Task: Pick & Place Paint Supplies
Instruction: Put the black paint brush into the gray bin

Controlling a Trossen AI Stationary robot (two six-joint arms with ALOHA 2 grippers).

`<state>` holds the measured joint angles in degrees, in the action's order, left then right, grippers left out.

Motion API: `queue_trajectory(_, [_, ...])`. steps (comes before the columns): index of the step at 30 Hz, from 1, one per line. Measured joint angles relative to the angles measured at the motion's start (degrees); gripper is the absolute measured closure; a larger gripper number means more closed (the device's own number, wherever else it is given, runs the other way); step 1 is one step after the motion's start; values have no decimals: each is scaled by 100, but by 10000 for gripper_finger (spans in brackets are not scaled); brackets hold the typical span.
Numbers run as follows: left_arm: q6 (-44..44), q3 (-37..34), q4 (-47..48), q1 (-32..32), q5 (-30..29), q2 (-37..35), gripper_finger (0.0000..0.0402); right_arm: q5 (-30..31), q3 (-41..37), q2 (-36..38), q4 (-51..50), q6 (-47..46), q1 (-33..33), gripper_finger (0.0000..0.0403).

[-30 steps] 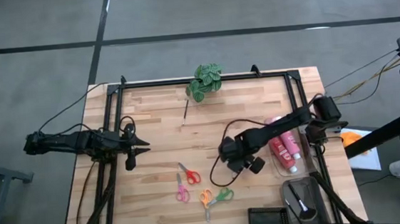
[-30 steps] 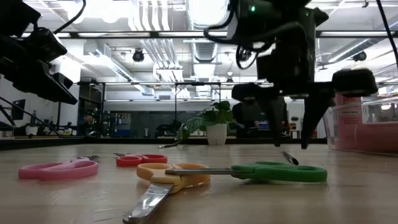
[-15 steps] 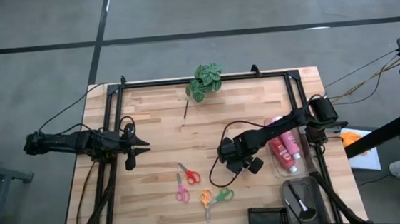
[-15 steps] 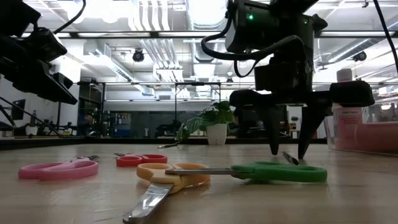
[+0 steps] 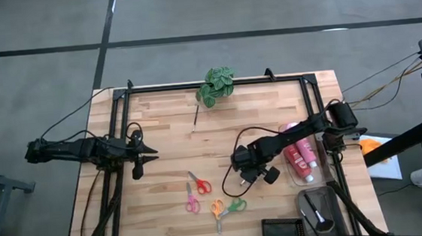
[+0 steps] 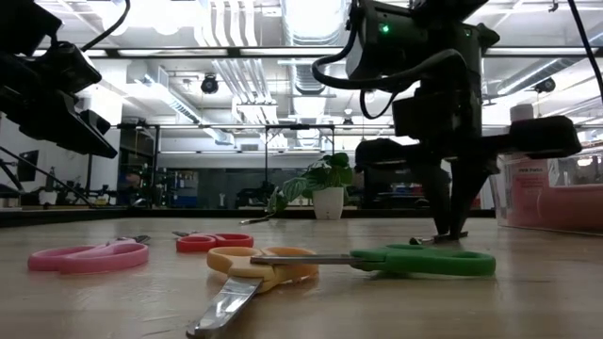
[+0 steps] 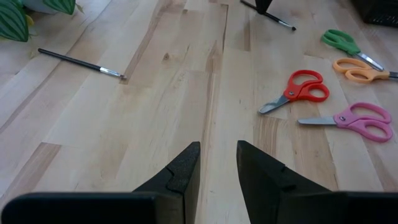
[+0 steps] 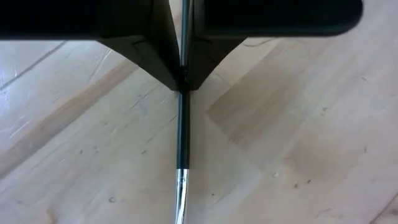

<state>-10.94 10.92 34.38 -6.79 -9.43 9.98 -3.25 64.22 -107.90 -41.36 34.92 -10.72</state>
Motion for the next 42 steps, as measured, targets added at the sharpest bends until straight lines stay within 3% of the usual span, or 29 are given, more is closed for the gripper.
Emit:
queue_trajectory(17, [-2, 0, 0, -1, 0, 2, 295, -22, 27, 73, -23, -542, 0, 387])
queue_trajectory(27, [-2, 0, 1, -2, -2, 2, 295, -240, 83, 919, -3, -1318, -2, 388])
queue_trajectory(32, [-4, 0, 0, -1, -2, 2, 295, -330, 85, 1725, -11, -2638, -4, 388])
queue_trajectory(42, [-4, 0, -1, -2, -1, 2, 295, -345, 83, 3502, -91, -6716, -95, 388])
